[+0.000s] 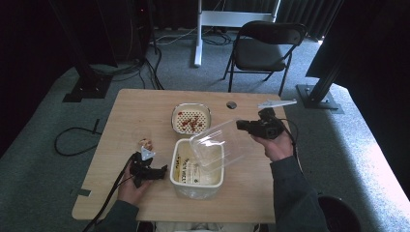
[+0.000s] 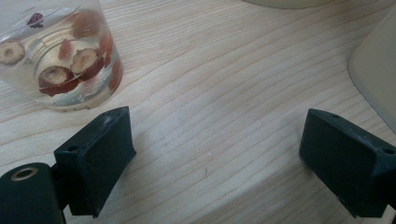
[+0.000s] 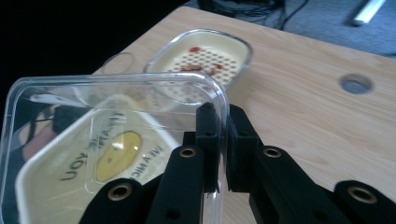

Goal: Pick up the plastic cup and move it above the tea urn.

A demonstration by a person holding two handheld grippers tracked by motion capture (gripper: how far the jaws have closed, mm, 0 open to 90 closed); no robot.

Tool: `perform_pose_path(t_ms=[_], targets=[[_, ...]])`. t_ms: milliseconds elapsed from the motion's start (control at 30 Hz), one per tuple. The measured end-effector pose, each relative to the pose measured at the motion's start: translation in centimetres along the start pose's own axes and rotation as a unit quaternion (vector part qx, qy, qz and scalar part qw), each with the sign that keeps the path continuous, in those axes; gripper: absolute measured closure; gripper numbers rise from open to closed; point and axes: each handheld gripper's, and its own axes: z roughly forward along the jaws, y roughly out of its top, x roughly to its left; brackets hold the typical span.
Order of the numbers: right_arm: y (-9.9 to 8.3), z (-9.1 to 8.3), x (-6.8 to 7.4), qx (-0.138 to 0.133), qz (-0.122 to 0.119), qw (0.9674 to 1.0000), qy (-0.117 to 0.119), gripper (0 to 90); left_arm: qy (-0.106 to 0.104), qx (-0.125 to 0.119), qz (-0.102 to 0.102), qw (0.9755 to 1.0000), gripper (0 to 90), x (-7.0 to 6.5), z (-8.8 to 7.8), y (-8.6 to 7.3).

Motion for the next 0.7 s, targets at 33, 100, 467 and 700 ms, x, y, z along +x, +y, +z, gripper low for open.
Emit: perform_pose_path(t_ms=[33,100,467,700], targets=[[0.1,0.3,0.3,0.0,-0.001,1.0,0.004,82.2,0.0,0.0,0.0,1.0,10.4,0.0,0.0,0.0],[0.3,0.7,0.7,0.0,-0.003,0.9995,0.032,68.3,0.0,0.0,0.0,1.0,10.4,0.0,0.0,0.0],[0.2,-0.6,0.8,-0.047,-0.005,0.9949,0.089,53.4,0.0,0.0,-0.001,1.0,10.4,0.0,0.0,0.0],[-0.8,-0.6,0.2,-0.059,-0.019,0.9963,0.061,52.5,0.0,0.0,0.0,1.0,10.4,0.0,0.0,0.0]])
